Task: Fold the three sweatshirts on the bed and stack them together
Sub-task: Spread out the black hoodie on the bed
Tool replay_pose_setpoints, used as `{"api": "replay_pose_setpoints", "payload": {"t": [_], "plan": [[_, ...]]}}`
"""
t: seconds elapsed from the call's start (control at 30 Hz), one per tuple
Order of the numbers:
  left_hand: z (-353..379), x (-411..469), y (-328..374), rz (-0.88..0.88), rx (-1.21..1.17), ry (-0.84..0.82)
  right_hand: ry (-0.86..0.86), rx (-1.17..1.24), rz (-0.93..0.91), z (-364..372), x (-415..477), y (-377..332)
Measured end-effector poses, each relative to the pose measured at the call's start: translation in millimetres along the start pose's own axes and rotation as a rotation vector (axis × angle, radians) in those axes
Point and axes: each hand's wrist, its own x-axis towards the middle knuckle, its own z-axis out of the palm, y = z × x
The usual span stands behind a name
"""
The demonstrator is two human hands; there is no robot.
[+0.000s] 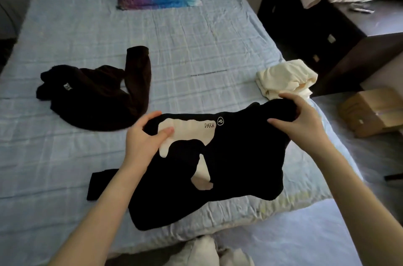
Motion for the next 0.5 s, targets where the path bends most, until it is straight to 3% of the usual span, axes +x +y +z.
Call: {"api": "replay_pose_setpoints", "payload": {"t": [0.3, 0.4, 0.5], "plan": [[59, 83, 56, 0.13, -0.068, 0.09, 0.013, -0.06, -0.101, -26, 126, -26], [80, 76, 37, 0.072, -0.138, 0.113, -0.004, -0.018, -0.135, -21, 143, -4], [116, 47, -19, -0.068, -0.116, 0.103, -0.119, -0.017, -0.107, 4, 144, 62]]}}
